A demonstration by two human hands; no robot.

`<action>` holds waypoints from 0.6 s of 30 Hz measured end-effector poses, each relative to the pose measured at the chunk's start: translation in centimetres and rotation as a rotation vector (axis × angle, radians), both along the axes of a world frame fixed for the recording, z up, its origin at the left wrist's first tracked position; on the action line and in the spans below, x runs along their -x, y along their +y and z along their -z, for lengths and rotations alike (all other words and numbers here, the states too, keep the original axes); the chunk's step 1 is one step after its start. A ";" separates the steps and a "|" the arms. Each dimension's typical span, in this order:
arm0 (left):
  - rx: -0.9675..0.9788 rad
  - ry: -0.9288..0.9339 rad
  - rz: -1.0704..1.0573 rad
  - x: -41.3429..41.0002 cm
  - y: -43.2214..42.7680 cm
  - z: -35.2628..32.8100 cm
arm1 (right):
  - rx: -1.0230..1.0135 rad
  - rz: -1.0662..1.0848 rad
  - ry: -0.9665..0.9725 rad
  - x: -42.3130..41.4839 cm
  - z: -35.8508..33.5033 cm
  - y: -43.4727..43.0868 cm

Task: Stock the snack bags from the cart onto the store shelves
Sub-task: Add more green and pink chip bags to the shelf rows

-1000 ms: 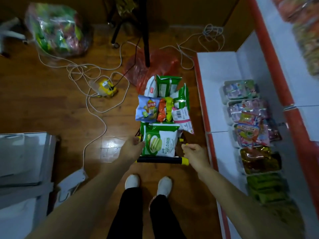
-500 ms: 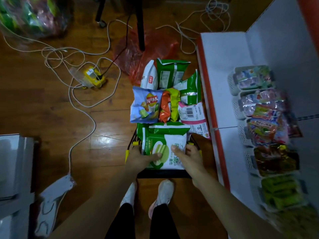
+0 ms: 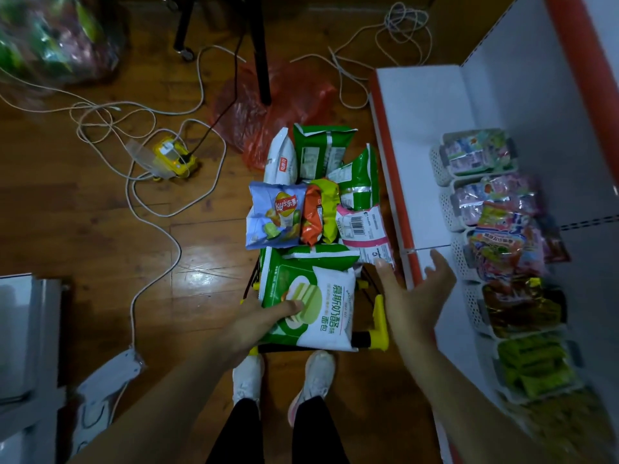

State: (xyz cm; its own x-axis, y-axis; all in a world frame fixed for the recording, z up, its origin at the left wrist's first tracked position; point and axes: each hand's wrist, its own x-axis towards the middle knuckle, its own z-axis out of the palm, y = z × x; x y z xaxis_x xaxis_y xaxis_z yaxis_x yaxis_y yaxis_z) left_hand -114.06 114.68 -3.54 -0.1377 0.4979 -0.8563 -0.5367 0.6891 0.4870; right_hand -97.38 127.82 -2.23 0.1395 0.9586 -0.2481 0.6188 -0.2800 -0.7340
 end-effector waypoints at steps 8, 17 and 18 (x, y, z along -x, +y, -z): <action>-0.102 0.009 -0.051 0.8 -0.1 -0.9 | 0.325 -0.455 -0.127 3.6 2.4 7.0; -0.092 0.007 -0.134 1.0 -0.3 -2.0 | 0.196 -0.444 -0.129 3.2 0.0 7.0; -0.093 0.008 -0.140 0.9 -0.2 -2.3 | 0.175 -0.432 -0.101 3.2 -1.0 6.7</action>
